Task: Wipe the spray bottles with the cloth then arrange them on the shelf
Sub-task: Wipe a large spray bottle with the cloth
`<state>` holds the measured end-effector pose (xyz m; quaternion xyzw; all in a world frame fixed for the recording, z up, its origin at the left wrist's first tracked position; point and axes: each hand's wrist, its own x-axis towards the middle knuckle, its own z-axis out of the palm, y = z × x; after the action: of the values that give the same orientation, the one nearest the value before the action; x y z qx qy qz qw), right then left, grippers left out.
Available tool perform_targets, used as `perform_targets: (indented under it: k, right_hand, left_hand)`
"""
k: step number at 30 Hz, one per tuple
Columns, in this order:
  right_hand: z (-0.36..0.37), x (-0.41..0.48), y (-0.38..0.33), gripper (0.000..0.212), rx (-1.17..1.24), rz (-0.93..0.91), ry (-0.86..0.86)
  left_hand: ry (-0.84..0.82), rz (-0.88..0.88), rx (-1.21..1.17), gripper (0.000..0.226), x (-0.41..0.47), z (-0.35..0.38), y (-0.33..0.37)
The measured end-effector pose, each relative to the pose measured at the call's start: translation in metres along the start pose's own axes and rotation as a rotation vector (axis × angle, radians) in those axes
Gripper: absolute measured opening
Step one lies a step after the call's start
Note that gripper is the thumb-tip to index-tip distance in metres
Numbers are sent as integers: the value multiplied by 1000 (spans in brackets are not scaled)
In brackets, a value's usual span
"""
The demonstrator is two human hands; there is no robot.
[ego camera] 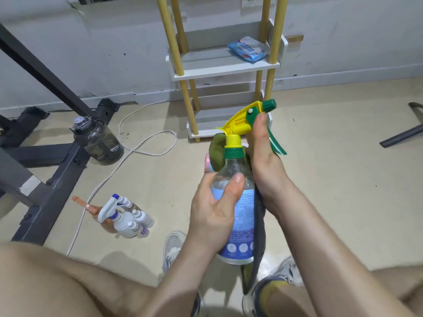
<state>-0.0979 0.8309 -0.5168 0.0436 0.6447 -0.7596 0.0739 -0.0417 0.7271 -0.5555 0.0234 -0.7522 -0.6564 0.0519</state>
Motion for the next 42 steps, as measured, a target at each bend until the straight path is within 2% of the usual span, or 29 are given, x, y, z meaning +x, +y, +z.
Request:
perform_targets:
  k: [2,4,6,8,9,11,13,14,16,18,19,21,24,26,28,30,32,34,35,37,39,42]
  right_hand:
    - [7,-3,9,69,-80,-20,-44]
    - [18,-16,24,60,-245,-154,-8]
    - [32,-34,38,71,-437,-301,20]
    - [43,-49,49,64,-588,-458,0]
    - [45,-53,53,59,-600,-505,-4]
    - [38,-47,56,58,-591,-589,9]
    - [28,-35,49,58,-525,-643,22]
    - [24,-30,47,55,-438,-599,21]
    - [19,-22,36,49,-192,-328,57]
    - [13,-17,34,32,63,-38,42]
    - [12,-18,33,26,108,25,35]
    - [13,-26,31,39,45,30,89]
    - [19,-43,41,39,40,-26,243]
    - [27,-47,52,36,293,18,271]
    - [28,-43,49,36,656,186,282]
    - [21,-33,47,33,774,267,348]
    - [8,-23,45,30,702,292,400]
    - [-3,-15,46,34,616,329,326]
    - [-6,-12,46,36,573,357,283]
    - [-7,-12,45,34,500,365,252]
    - [5,-18,41,33,416,254,332]
    - [37,-36,53,41,27,-180,523]
  left_hand:
    - [69,-6,74,55,2,1,-6]
    - [178,-96,99,62,13,1,-7]
    - [193,-219,-134,47,27,-2,-7]
    - [184,-236,-389,22,34,-4,-1]
    - [192,-229,-398,18,36,-5,2]
    - [237,-212,-396,22,38,-7,9]
    - [209,-227,-442,30,37,-7,15]
    - [199,-220,-459,37,36,-6,17]
    - [174,-167,-452,54,33,-7,17]
    - [137,-65,-403,62,29,-8,22]
    - [128,-20,-382,63,29,-7,24]
    - [143,20,-438,61,34,-6,27]
    - [206,64,-498,52,39,-2,27]
    - [233,154,-431,53,38,2,26]
    - [215,212,-416,56,34,8,24]
    - [116,146,-476,61,31,7,24]
    - [-59,60,-533,61,36,-6,22]
    - [-217,51,-446,61,44,-26,22]
    - [-240,74,-412,57,47,-33,23]
    - [-151,94,-464,43,49,-35,27]
    - [97,28,-586,24,51,-24,30]
    - [474,-232,-713,13,49,-7,32]
